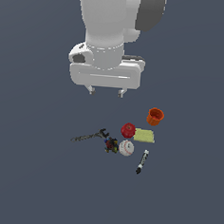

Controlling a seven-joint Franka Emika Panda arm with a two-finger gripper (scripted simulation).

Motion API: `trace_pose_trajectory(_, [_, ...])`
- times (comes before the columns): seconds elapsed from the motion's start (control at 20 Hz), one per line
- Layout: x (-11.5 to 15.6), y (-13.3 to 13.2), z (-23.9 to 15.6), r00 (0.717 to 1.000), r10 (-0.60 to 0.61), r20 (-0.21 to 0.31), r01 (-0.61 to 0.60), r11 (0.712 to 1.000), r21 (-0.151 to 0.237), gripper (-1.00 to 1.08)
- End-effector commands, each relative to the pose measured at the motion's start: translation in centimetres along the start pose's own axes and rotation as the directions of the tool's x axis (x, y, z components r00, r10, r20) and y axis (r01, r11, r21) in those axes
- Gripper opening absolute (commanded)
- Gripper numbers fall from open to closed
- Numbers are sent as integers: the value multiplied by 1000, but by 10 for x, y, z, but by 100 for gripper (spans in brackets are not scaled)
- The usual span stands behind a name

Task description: Pick up a designated object from a clutter of objects.

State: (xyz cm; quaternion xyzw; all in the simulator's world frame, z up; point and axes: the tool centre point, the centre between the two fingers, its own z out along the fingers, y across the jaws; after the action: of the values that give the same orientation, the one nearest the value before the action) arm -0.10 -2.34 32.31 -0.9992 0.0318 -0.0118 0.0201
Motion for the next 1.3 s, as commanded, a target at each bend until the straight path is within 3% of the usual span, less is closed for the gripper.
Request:
trace_pose_trajectory(0.0, [0, 5, -2, 1000, 13, -1, -13, 1000, 6, 100])
trace_pose_trajectory(0.65, [14, -8, 26, 997, 72, 3, -72, 997, -4, 100])
trace_pose_trajectory(1.25, [43, -47, 111, 968, 250, 6, -250, 968, -27, 100])
